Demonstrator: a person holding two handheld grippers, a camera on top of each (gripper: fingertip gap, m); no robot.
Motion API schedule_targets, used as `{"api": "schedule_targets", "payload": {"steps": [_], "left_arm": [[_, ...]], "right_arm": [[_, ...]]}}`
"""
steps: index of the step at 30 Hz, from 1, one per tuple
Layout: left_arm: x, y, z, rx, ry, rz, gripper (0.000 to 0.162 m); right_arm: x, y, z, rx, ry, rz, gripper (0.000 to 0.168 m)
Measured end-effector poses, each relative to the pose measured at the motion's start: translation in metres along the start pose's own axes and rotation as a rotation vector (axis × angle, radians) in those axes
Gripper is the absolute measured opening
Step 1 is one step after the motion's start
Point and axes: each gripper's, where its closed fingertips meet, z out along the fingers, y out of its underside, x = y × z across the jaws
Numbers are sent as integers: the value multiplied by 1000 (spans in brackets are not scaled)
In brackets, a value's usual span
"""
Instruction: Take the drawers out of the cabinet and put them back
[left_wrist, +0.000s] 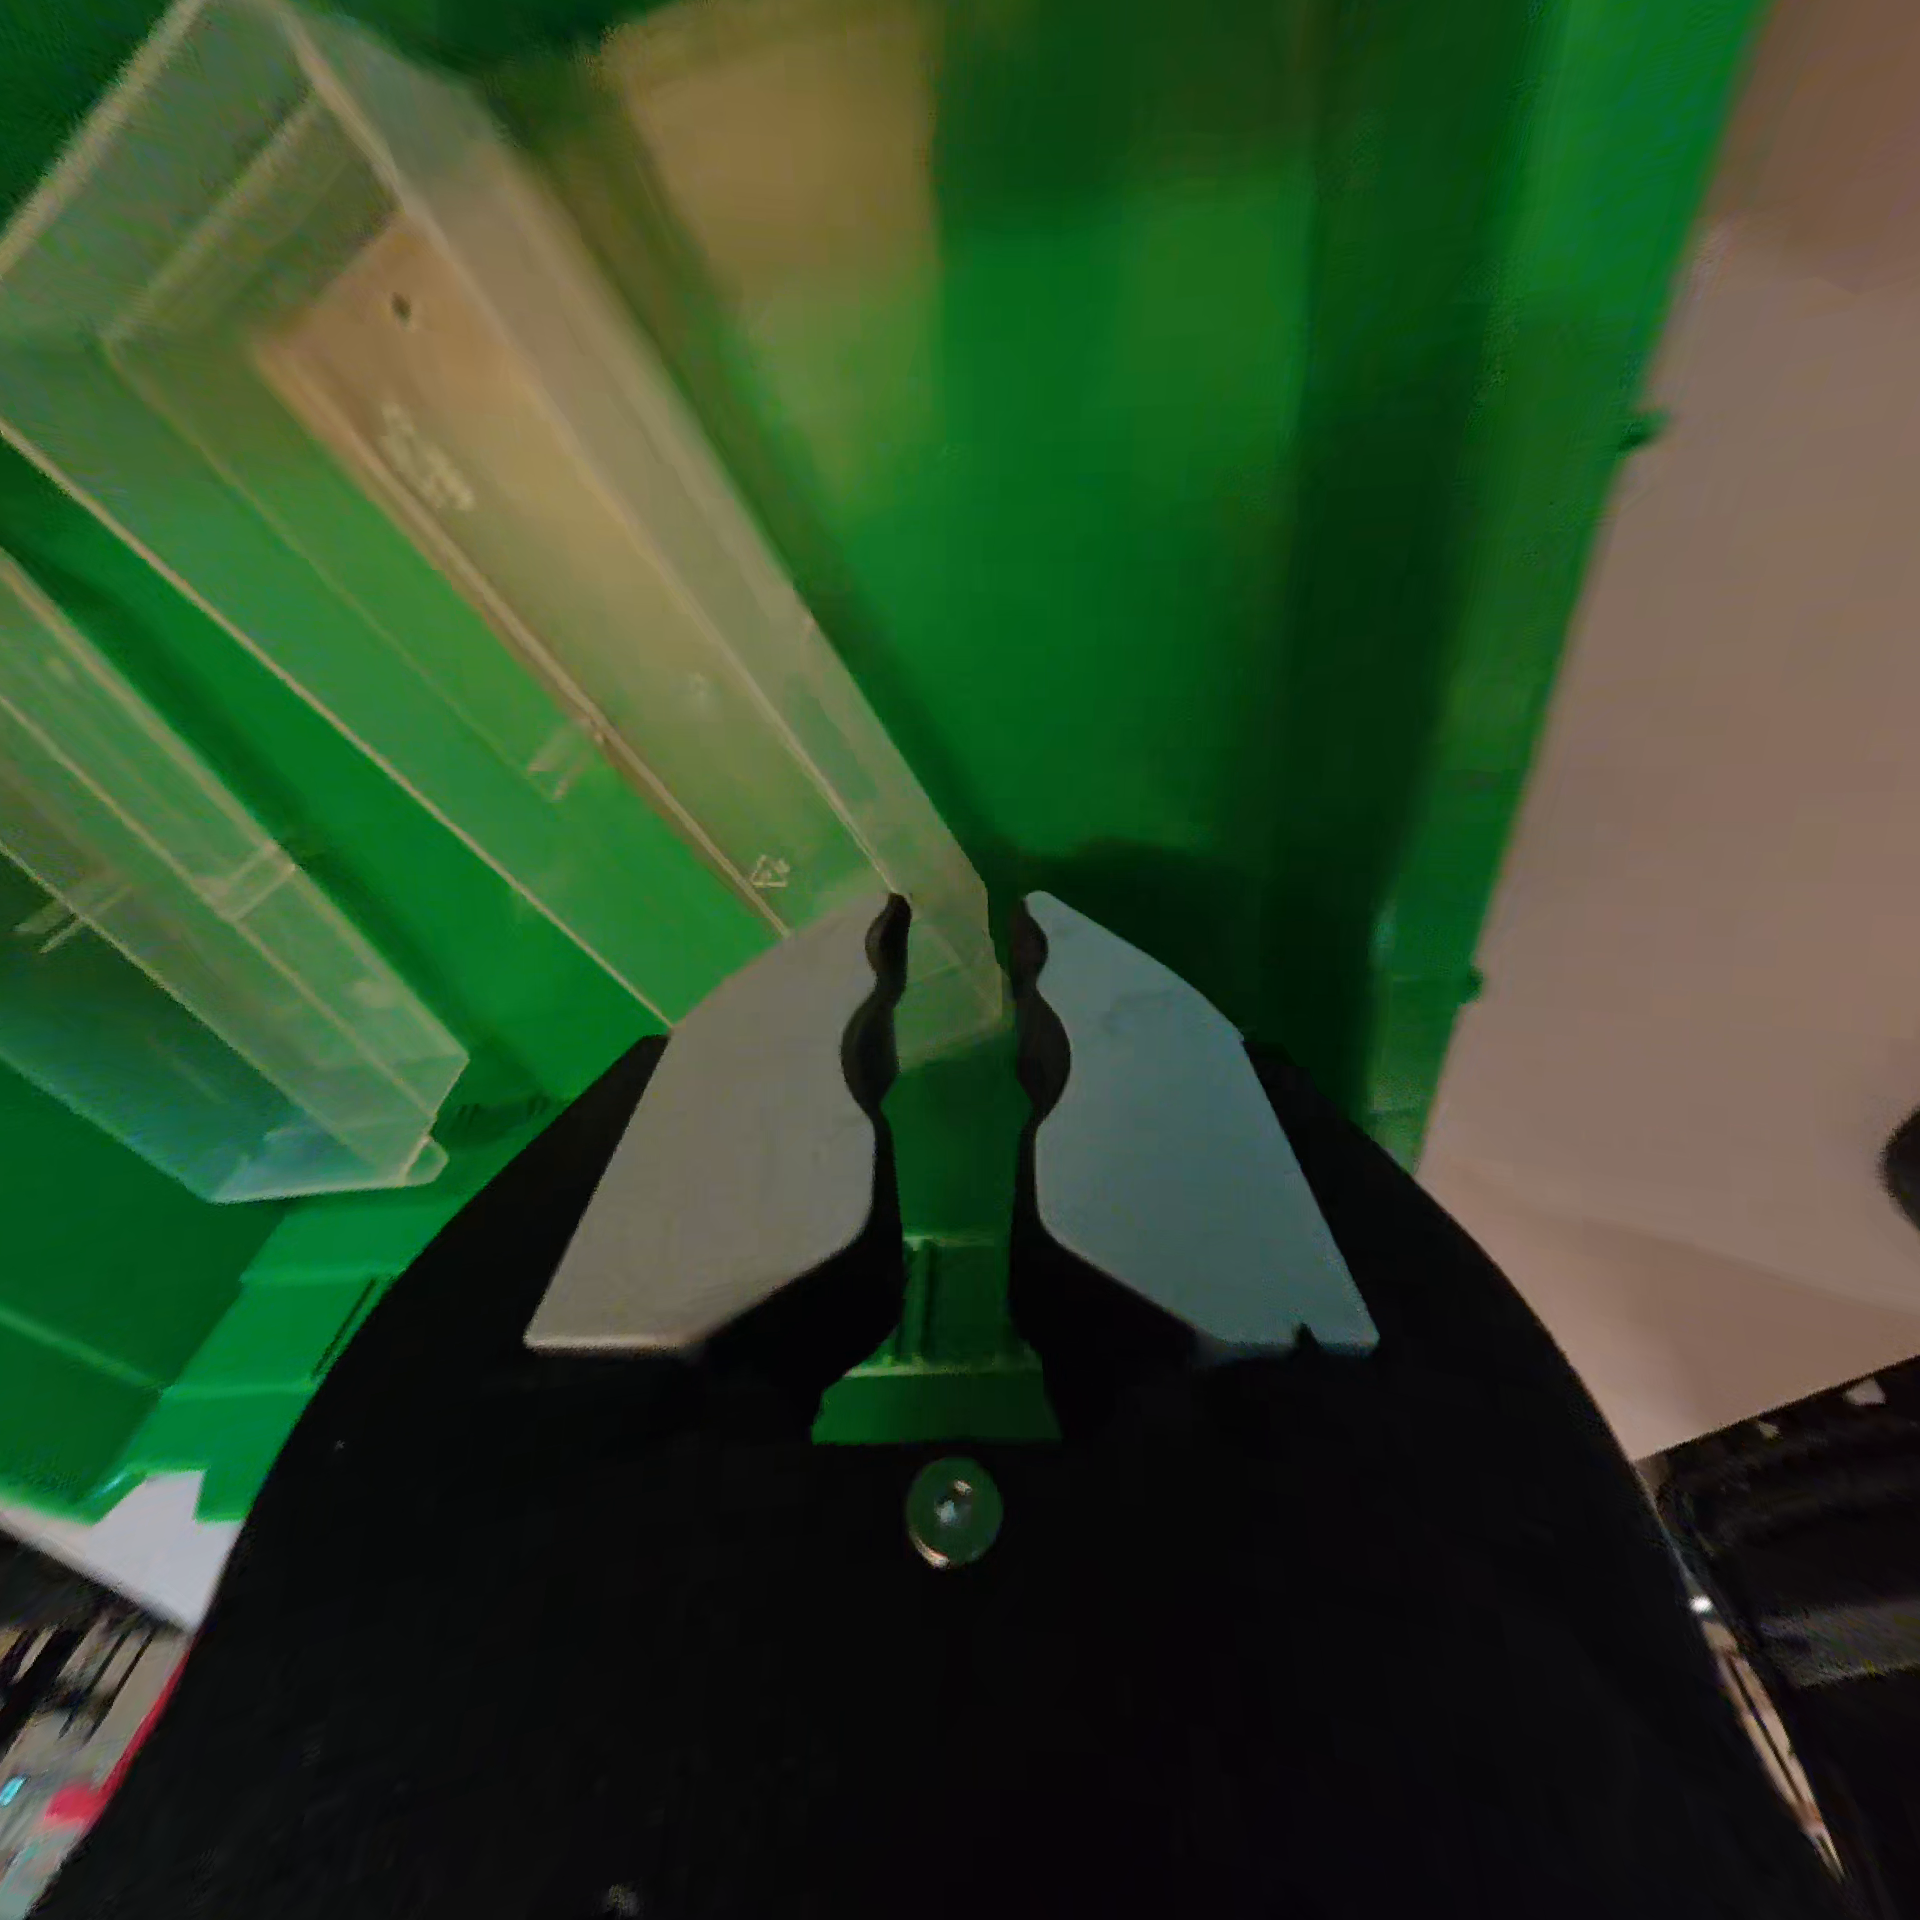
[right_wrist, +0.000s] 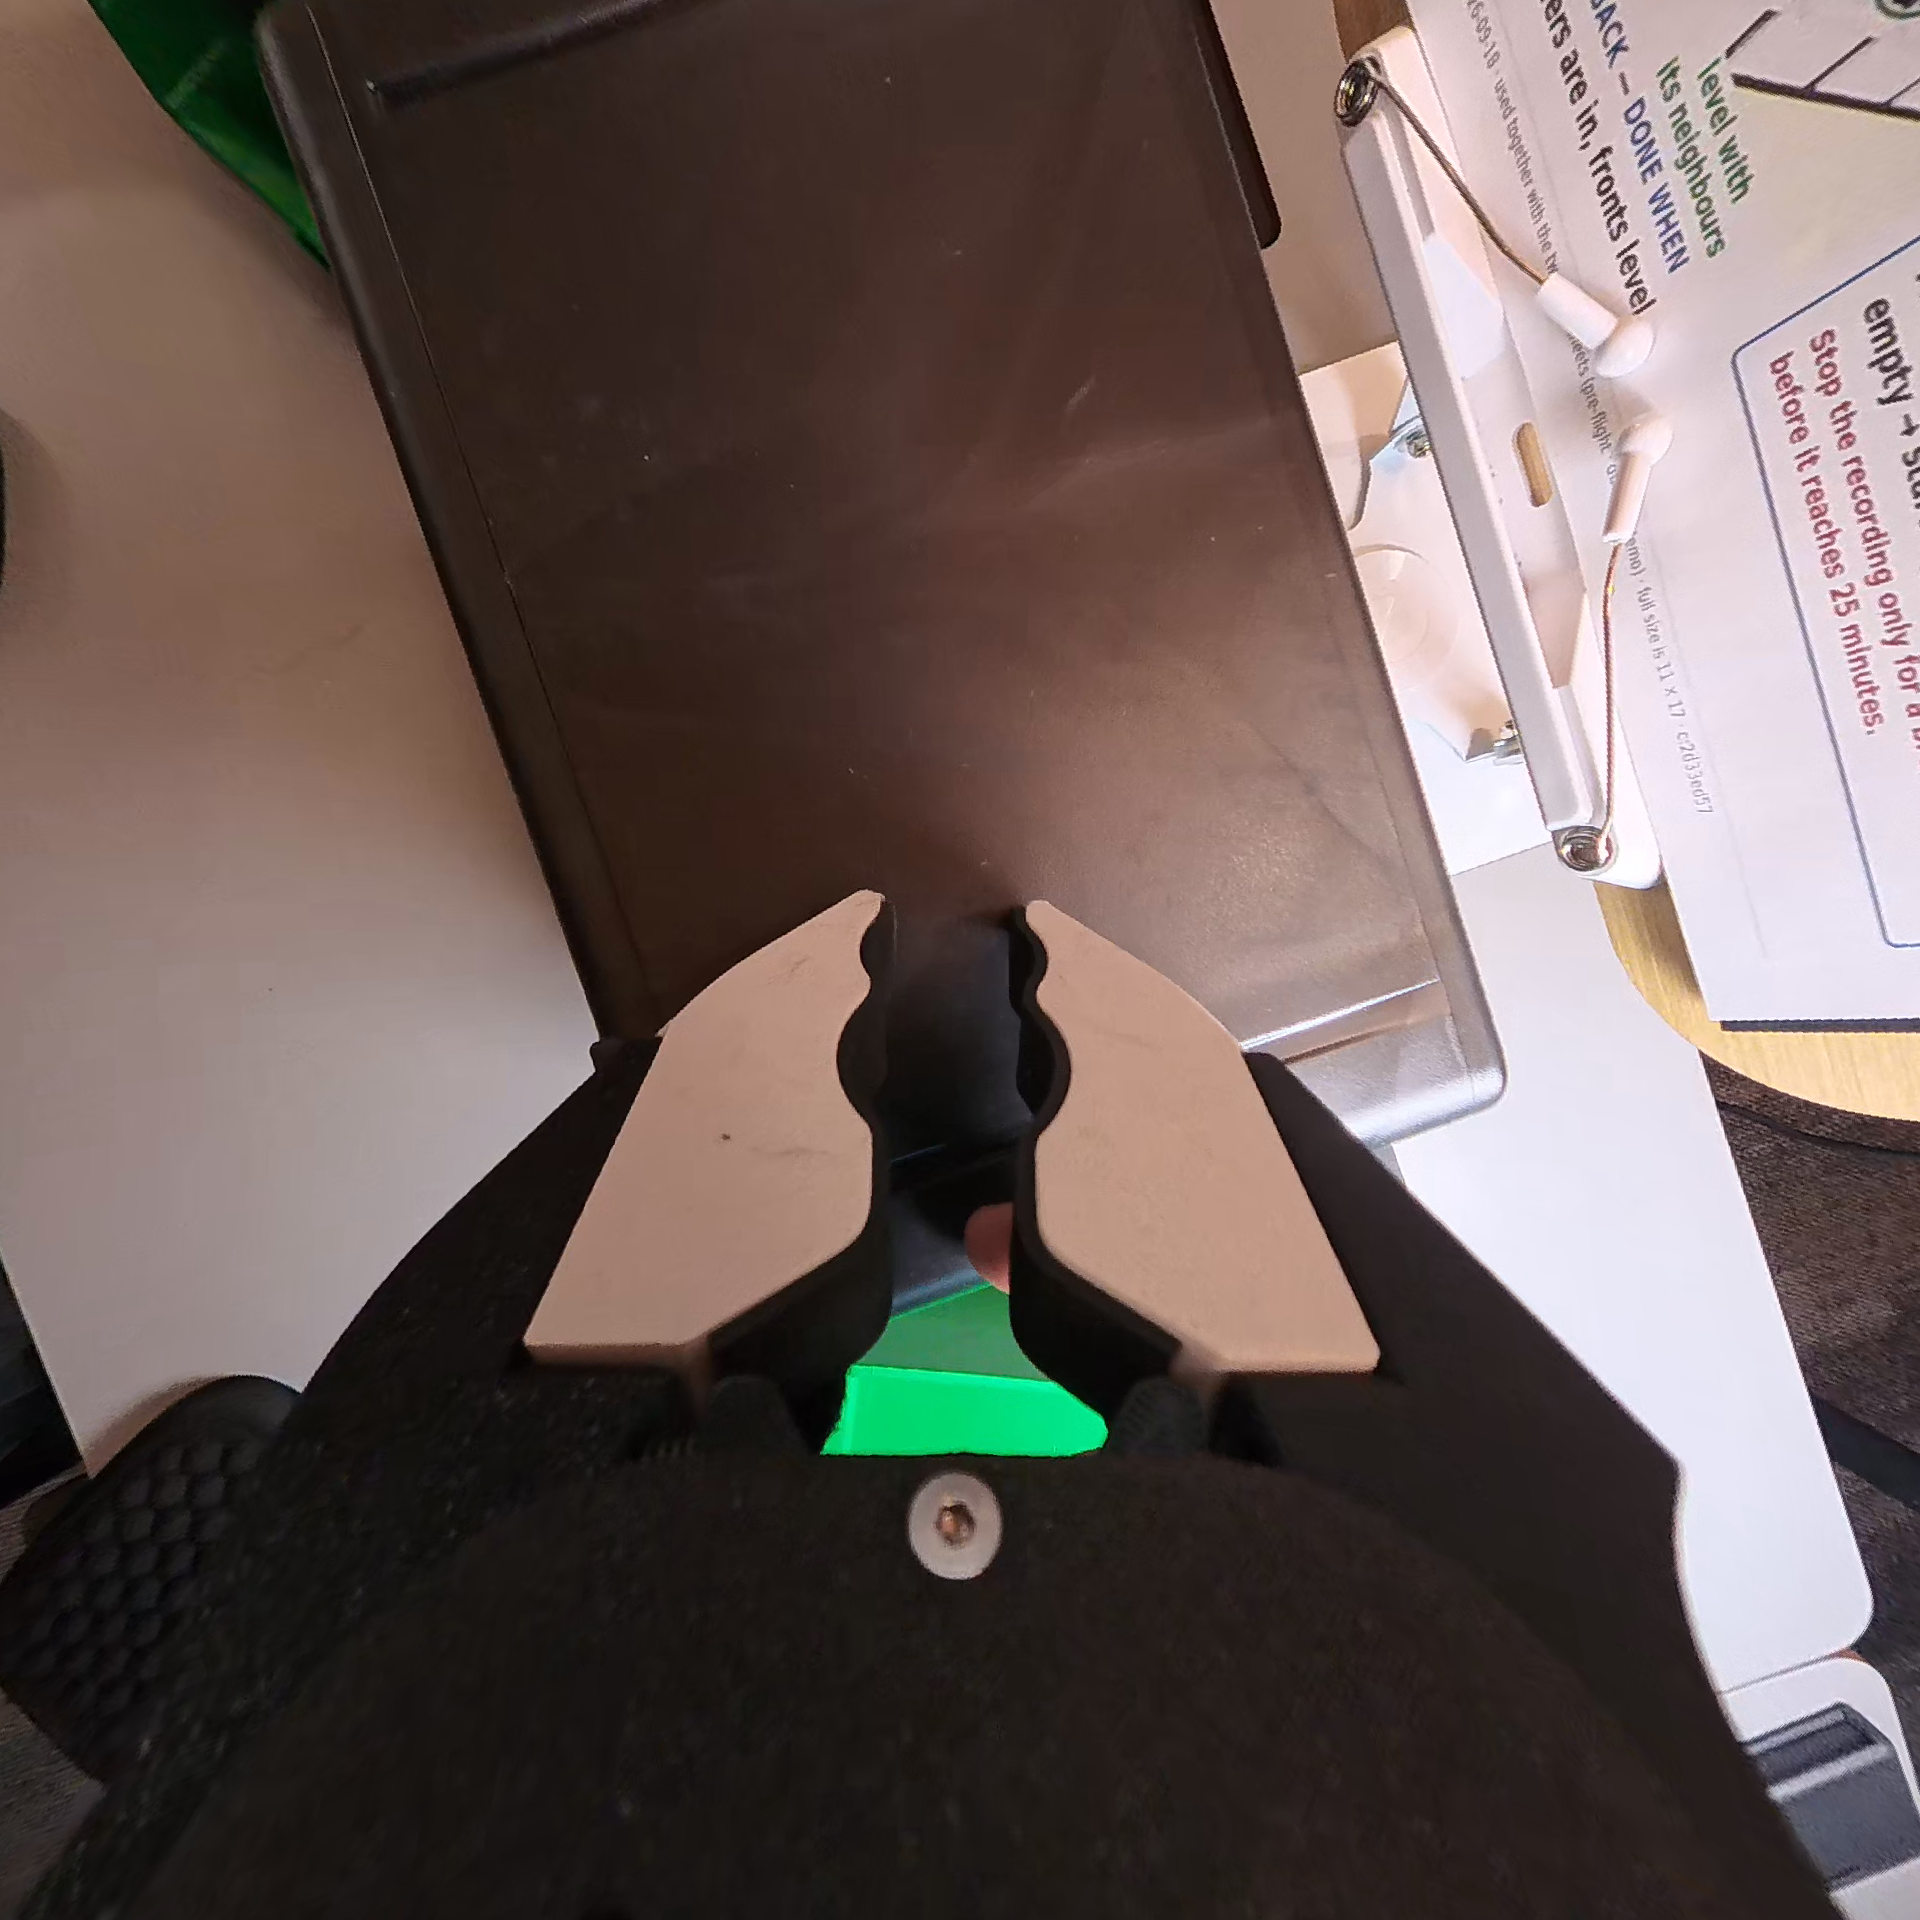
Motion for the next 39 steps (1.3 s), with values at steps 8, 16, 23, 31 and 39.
{"api": "schedule_targets", "payload": {"steps": [8,16,23,31,39], "left_arm": [[7,8,-18,61,-45,80,41],[-5,27,9,-103,-163,219,41],[-1,20,7,-17,-165,202,20],[11,2,-34,199,-204,96,16],[92,-32,-121,477,-76,142,16]], "right_arm": [[0,0,0,-6,1,1,21],[0,0,0,-4,4,6,21],[0,0,0,-4,3,8,21],[0,0,0,-1,7,9,21],[0,0,0,-16,4,11,21]]}}
